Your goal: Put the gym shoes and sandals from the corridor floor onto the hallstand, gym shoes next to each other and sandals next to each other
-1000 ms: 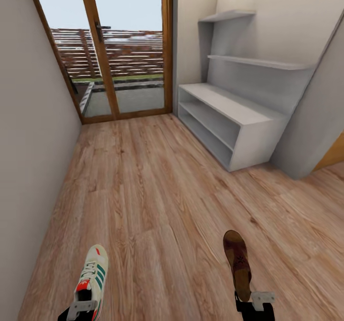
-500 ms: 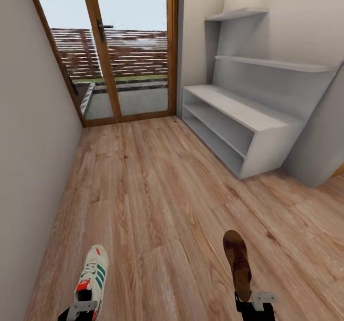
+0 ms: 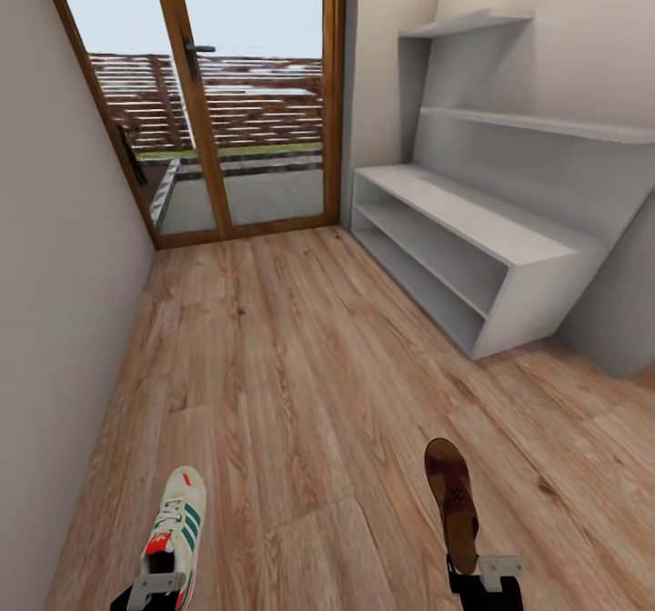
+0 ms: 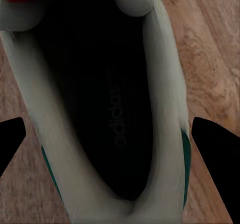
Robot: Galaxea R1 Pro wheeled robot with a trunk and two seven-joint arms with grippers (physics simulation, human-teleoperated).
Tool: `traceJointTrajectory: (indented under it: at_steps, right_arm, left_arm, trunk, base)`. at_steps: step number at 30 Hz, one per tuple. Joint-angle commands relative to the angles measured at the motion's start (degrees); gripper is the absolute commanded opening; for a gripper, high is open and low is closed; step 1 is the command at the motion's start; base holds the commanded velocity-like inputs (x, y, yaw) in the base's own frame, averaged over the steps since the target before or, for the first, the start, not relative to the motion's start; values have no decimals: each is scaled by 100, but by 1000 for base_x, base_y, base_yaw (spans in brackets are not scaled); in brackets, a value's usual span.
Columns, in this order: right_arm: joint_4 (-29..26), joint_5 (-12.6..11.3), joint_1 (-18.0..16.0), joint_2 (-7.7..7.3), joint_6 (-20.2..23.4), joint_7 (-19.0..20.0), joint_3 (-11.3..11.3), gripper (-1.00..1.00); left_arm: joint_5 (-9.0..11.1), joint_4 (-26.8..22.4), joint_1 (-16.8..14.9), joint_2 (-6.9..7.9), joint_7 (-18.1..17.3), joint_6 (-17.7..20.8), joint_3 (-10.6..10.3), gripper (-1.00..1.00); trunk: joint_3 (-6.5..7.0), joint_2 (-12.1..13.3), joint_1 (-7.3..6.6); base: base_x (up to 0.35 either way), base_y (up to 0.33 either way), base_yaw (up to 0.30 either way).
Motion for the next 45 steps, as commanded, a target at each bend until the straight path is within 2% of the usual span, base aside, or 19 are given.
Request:
traceJointTrajectory:
  at_steps: [1,45]
  right_arm:
    - [3,36,-3,2,-13,-27,-19,-100]
    - [3,28,-3,3,-13,-36,-26,-100]
  left_arm:
    - [11,5,-4,-5,-37,-14,35,-100]
    - [11,15,-4,-12,-38,-14,29,-100]
  trunk:
    - [-4,-1,2]
    - [-4,-1,2]
  base:
    - [331,101,0]
    - [331,101,0]
